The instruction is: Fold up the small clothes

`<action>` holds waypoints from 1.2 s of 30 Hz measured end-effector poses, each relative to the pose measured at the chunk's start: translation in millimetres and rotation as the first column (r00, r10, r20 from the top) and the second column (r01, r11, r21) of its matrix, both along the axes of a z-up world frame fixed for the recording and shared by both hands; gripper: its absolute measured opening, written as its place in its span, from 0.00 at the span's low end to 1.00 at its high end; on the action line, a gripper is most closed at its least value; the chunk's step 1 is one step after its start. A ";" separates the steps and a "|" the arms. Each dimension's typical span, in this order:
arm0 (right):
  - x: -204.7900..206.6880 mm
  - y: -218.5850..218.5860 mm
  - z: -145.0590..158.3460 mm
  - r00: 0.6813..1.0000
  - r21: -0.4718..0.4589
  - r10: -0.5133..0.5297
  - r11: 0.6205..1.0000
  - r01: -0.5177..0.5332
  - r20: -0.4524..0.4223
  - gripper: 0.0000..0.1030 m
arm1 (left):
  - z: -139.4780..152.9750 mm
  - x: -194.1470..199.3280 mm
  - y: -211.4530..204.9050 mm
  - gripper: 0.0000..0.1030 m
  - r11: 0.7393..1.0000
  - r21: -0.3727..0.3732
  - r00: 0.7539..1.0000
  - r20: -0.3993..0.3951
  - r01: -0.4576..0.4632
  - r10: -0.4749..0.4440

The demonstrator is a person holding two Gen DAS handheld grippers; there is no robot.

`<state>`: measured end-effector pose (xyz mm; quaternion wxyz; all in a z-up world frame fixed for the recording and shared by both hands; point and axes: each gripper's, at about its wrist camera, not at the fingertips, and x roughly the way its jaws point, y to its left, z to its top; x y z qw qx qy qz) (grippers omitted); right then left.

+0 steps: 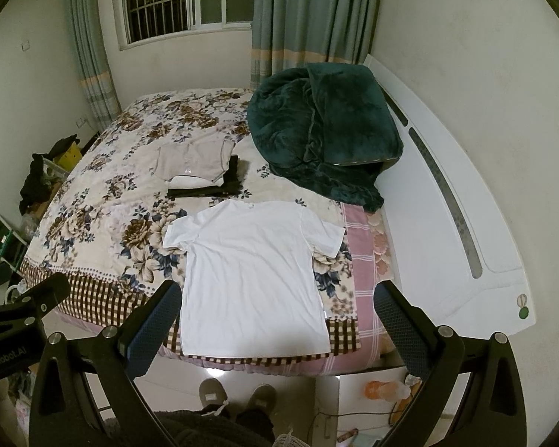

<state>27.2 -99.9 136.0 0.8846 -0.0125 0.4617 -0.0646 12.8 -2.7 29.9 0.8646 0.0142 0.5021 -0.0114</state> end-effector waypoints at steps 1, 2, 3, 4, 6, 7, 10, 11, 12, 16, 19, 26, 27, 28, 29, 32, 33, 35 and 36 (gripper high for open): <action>0.4 0.6 0.2 1.000 -0.001 -0.001 1.000 0.001 0.000 1.00 | 0.1 0.1 0.0 1.00 1.000 -0.001 1.000 0.000 -0.001 0.001; -0.3 1.0 -3.0 1.000 -0.001 -0.001 1.000 0.001 0.000 1.00 | 1.6 1.4 -0.1 1.00 1.000 -0.001 1.000 -0.001 -0.001 0.001; -1.3 0.9 -3.7 1.000 -0.001 -0.001 1.000 0.001 0.001 1.00 | -0.4 -0.6 -0.1 1.00 1.000 0.000 1.000 0.000 -0.001 0.001; 2.3 1.7 -1.6 1.000 -0.002 0.000 1.000 0.000 -0.002 1.00 | -0.1 -0.7 0.1 1.00 1.000 -0.001 1.000 0.000 -0.001 0.001; 1.9 2.9 -4.6 1.000 -0.003 0.000 1.000 0.000 -0.003 1.00 | 14.3 6.8 5.3 1.00 1.000 -0.004 1.000 -0.002 -0.006 0.006; 2.2 3.3 -4.6 1.000 -0.004 0.000 1.000 0.000 -0.003 1.00 | 15.9 9.2 6.1 1.00 1.000 -0.006 1.000 -0.004 -0.007 0.007; 2.6 3.7 -7.1 1.000 -0.004 0.000 1.000 0.000 -0.004 1.00 | 17.1 18.9 11.8 1.00 1.000 -0.011 1.000 -0.010 -0.009 0.009; 3.9 4.5 -9.3 1.000 -0.004 -0.001 1.000 0.001 -0.006 1.00 | 17.4 22.6 13.1 1.00 1.000 -0.014 1.000 -0.013 -0.010 0.009; 5.9 5.3 -11.3 1.000 -0.005 -0.001 1.000 0.001 -0.009 1.00 | 14.6 25.6 14.9 1.00 1.000 -0.017 1.000 -0.015 -0.009 0.009; 18.8 10.9 -29.0 1.000 -0.001 -0.011 1.000 0.011 -0.028 1.00 | -1.8 35.8 20.4 1.00 1.000 -0.020 1.000 -0.011 -0.010 0.010; 35.9 8.2 -44.3 0.998 0.029 -0.038 0.999 0.040 -0.047 1.00 | -18.6 50.9 25.9 1.00 1.000 -0.005 1.000 -0.003 -0.018 0.018; 101.3 -30.2 -118.2 0.972 0.083 -0.207 0.973 0.217 -0.114 1.00 | -85.0 116.2 38.6 1.00 0.998 0.045 0.999 0.010 -0.032 0.032; 111.0 -40.3 -132.6 0.963 0.088 -0.239 0.964 0.251 -0.124 1.00 | -96.6 126.5 38.7 1.00 0.998 0.058 0.999 0.010 -0.036 0.035; 124.1 -53.3 -151.7 0.951 0.097 -0.279 0.951 0.292 -0.135 1.00 | -109.8 138.0 38.4 1.00 0.996 0.083 0.999 0.005 -0.043 0.043; 133.6 -63.5 -165.2 0.941 0.103 -0.307 0.941 0.322 -0.140 1.00 | -123.5 149.3 36.9 1.00 0.994 0.094 0.999 -0.004 -0.048 0.048; 167.3 -106.4 -219.6 0.900 0.127 -0.401 0.897 0.424 -0.168 1.00 | -166.5 187.0 29.3 1.00 0.992 0.115 0.997 -0.051 -0.058 0.064; 177.7 -121.8 -238.5 0.884 0.138 -0.430 0.879 0.457 -0.185 1.00 | -179.1 196.6 26.8 1.00 0.991 0.119 0.996 -0.064 -0.062 0.070; 201.3 -159.7 -285.6 0.842 0.186 -0.492 0.826 0.532 -0.223 1.00 | -207.4 219.4 19.6 1.00 0.989 0.126 0.992 -0.089 -0.078 0.090; 210.6 -177.7 -308.7 0.818 0.204 -0.520 0.797 0.568 -0.244 1.00 | -220.0 228.7 15.8 1.00 0.987 0.135 0.990 -0.102 -0.088 0.102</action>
